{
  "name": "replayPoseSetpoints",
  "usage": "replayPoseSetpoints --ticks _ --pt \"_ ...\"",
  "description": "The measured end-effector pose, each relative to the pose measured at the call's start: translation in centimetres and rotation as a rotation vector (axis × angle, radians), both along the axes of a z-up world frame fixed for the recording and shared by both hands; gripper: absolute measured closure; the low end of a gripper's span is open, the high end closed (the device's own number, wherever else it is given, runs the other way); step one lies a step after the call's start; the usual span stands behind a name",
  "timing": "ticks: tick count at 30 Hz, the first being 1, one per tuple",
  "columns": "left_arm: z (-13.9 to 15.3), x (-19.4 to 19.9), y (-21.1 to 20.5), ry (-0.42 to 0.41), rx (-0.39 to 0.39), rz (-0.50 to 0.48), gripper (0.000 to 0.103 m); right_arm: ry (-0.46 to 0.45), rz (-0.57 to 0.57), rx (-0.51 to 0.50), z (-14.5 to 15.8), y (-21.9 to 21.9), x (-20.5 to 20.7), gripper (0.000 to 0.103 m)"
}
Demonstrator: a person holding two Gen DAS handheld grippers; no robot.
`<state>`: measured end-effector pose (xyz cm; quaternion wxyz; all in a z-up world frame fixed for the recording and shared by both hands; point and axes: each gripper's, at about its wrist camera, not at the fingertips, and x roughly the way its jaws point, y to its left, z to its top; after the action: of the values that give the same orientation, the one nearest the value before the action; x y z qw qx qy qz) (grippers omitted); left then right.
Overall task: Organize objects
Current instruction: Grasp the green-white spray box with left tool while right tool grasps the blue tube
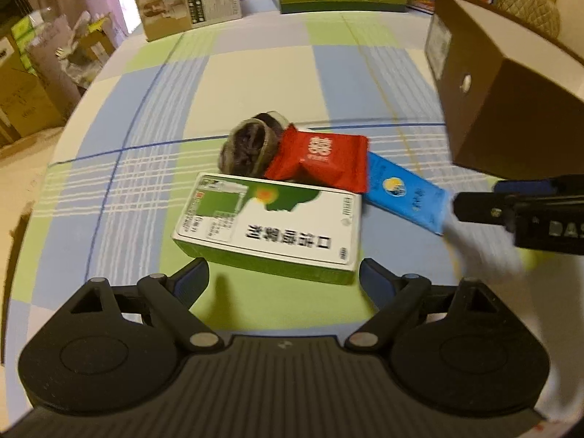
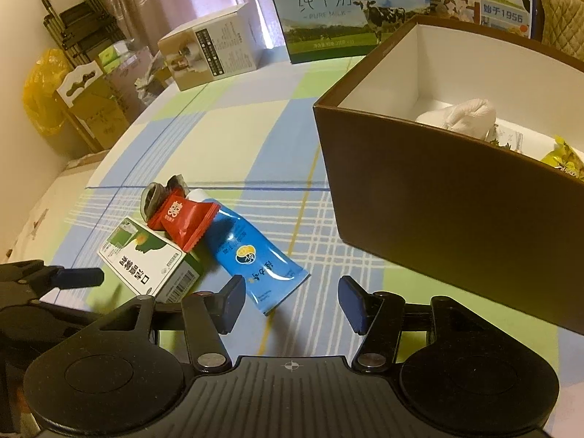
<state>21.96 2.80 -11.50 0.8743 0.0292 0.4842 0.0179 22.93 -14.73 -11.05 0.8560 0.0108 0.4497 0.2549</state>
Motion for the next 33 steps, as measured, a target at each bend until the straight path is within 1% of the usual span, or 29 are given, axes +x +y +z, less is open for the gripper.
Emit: replayPoseSetpoints --ticks 3,6,8,12,15,17,20,21,22,24,26,29,30,32,33 --pt "-0.1 0.3 0.6 0.003 -0.016 0.028 0.015 0.001 0.001 0.002 0.0 0.0 0.0 0.049" --pt "0.0 0.2 1.5 0.003 -0.002 0.067 0.015 0.002 0.002 0.001 -0.1 0.0 0.0 0.049" --pt "0.1 0.0 2.7 0.014 -0.004 0.119 0.015 0.005 0.001 -0.005 -0.2 -0.1 0.0 0.049" --pt "0.2 -0.1 6.1 0.036 -0.002 0.264 0.015 0.007 -0.002 -0.009 -0.2 0.0 -0.1 0.049" --pt "0.6 -0.2 8.0 0.030 -0.016 0.333 0.015 0.004 -0.001 -0.014 -0.3 0.0 -0.1 0.049" --pt "1.1 -0.2 8.4 0.013 -0.042 0.336 0.015 0.004 -0.006 -0.013 -0.3 -0.1 0.0 0.049" --pt "1.7 -0.1 7.7 -0.025 -0.099 0.298 0.014 0.004 -0.019 -0.010 -0.3 -0.3 0.1 0.049" --pt "1.7 0.1 7.4 -0.035 -0.106 0.284 0.012 0.003 -0.022 -0.009 -0.2 -0.4 0.2 0.049" --pt "1.7 0.4 6.9 -0.040 -0.105 0.272 0.009 0.003 -0.025 -0.007 -0.2 -0.4 0.2 0.049" --pt "1.5 1.3 6.0 -0.053 -0.089 0.249 0.008 0.002 -0.030 -0.007 -0.2 -0.4 0.3 0.049" --pt "1.0 2.1 5.5 -0.044 -0.067 0.234 0.009 0.000 -0.031 -0.009 -0.2 -0.5 0.3 0.049" --pt "0.1 2.6 5.5 -0.041 -0.016 0.232 0.013 0.000 -0.031 -0.012 -0.2 -0.5 0.4 0.049" --pt "-0.1 2.7 5.9 -0.039 -0.019 0.236 0.015 0.000 -0.033 -0.013 -0.2 -0.6 0.4 0.049" --pt "-0.2 2.7 6.6 -0.032 -0.044 0.250 0.026 0.000 -0.030 -0.012 -0.2 -0.5 0.4 0.049" --pt "-0.2 2.6 6.9 -0.031 -0.058 0.254 0.037 0.000 -0.027 -0.013 -0.2 -0.5 0.3 0.049"
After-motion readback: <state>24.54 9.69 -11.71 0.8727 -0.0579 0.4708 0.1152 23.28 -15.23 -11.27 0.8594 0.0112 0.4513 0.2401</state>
